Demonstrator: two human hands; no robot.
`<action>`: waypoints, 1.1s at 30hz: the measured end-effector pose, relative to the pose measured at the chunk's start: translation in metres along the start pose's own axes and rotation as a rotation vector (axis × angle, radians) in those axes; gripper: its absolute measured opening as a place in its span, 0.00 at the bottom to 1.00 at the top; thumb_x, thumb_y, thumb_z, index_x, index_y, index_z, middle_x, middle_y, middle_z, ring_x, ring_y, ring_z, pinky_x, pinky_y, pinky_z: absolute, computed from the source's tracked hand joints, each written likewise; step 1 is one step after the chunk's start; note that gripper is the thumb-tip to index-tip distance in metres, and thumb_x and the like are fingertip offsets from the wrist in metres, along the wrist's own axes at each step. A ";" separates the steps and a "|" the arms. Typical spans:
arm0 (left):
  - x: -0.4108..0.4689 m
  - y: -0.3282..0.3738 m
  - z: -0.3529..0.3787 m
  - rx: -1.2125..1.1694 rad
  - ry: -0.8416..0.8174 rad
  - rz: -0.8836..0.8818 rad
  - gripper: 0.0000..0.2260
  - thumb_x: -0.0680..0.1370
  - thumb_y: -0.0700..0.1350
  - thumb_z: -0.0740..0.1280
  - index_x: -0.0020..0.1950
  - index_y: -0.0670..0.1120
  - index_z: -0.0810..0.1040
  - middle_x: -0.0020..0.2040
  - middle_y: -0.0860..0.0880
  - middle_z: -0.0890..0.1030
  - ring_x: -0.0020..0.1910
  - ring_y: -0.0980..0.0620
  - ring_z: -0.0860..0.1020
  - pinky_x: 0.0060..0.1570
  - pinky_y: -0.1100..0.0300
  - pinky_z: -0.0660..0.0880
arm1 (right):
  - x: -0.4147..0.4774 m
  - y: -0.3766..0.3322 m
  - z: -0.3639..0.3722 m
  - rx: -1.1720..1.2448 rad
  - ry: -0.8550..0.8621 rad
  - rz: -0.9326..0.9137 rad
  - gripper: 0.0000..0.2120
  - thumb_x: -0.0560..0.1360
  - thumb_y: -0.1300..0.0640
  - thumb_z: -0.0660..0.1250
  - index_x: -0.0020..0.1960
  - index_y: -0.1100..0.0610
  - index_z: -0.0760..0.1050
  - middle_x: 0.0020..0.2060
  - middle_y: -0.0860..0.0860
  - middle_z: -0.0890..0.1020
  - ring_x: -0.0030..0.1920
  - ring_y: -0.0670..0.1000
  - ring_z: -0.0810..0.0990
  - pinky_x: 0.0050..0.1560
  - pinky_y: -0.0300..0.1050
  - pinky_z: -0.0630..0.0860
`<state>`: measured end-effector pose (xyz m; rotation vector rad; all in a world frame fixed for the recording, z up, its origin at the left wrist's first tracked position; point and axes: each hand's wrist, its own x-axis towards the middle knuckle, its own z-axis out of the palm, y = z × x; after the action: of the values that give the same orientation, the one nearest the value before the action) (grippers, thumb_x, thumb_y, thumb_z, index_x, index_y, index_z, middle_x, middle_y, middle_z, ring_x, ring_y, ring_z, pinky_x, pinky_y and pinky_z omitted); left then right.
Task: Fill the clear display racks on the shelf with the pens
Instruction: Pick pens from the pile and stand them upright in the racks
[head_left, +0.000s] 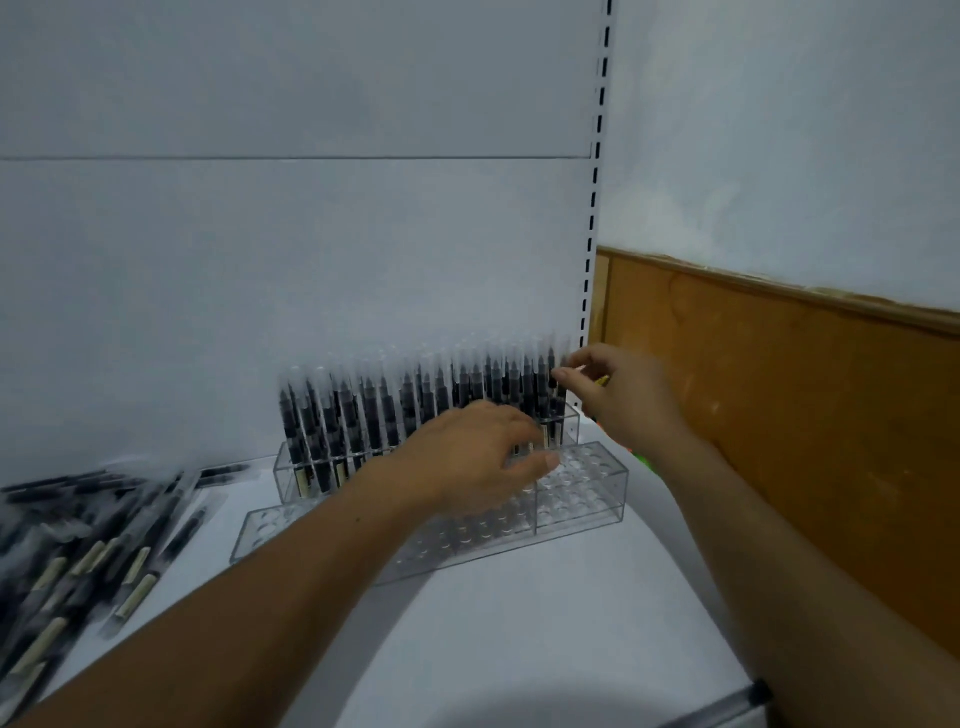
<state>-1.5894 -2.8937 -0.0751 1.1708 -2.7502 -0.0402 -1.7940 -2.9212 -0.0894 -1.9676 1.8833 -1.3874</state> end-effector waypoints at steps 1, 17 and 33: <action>-0.002 0.001 -0.003 -0.015 0.012 -0.008 0.25 0.80 0.65 0.50 0.70 0.54 0.70 0.71 0.55 0.70 0.69 0.53 0.66 0.67 0.50 0.65 | -0.002 -0.001 -0.004 -0.036 -0.007 0.010 0.15 0.75 0.40 0.67 0.55 0.48 0.79 0.44 0.45 0.82 0.43 0.48 0.80 0.46 0.54 0.81; -0.209 -0.089 -0.037 -0.154 0.436 -0.471 0.21 0.76 0.62 0.60 0.67 0.58 0.74 0.65 0.59 0.75 0.62 0.60 0.71 0.58 0.64 0.65 | -0.082 -0.168 0.048 0.111 -0.187 -0.302 0.11 0.78 0.46 0.66 0.56 0.48 0.80 0.45 0.42 0.81 0.43 0.42 0.79 0.48 0.42 0.77; -0.342 -0.134 0.018 -0.231 0.268 -0.880 0.39 0.70 0.73 0.47 0.78 0.56 0.54 0.79 0.59 0.49 0.77 0.59 0.44 0.73 0.58 0.45 | -0.162 -0.251 0.201 -0.058 -0.744 -0.600 0.25 0.80 0.37 0.55 0.71 0.49 0.67 0.68 0.50 0.68 0.70 0.54 0.65 0.68 0.49 0.66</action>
<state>-1.2628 -2.7412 -0.1479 2.0131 -1.7643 -0.2640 -1.4494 -2.8279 -0.1393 -2.6818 1.0528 -0.4919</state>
